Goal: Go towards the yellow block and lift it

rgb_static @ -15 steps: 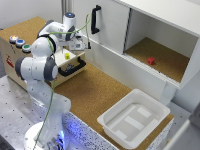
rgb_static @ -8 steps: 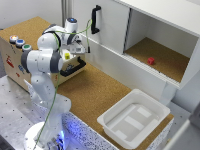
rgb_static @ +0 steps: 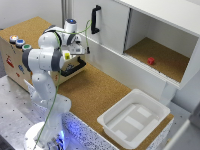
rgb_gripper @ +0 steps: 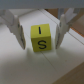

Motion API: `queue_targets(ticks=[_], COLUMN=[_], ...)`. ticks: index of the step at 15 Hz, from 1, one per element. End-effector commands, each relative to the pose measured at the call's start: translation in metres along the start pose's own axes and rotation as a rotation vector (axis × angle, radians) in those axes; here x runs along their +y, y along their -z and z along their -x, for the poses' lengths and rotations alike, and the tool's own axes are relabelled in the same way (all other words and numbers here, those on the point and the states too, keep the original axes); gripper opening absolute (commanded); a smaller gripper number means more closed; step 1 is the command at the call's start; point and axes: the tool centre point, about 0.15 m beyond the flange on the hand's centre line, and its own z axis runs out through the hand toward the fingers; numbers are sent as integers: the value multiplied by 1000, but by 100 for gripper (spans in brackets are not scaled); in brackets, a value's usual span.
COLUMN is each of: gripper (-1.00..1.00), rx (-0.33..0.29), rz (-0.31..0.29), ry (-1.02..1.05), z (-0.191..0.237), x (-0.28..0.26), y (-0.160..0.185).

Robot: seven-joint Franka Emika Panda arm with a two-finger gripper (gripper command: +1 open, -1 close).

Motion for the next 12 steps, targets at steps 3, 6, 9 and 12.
queue_targets(ticks=[3,6,9,12], gripper=[-100,-100,-100,-100], rx=[-41,-35,0,40], rz=[129,128,124,141], ry=[68,54,14,-35], z=[-29,-24,-17,-6], x=[3,1,2,9], y=[-10,1,28,62])
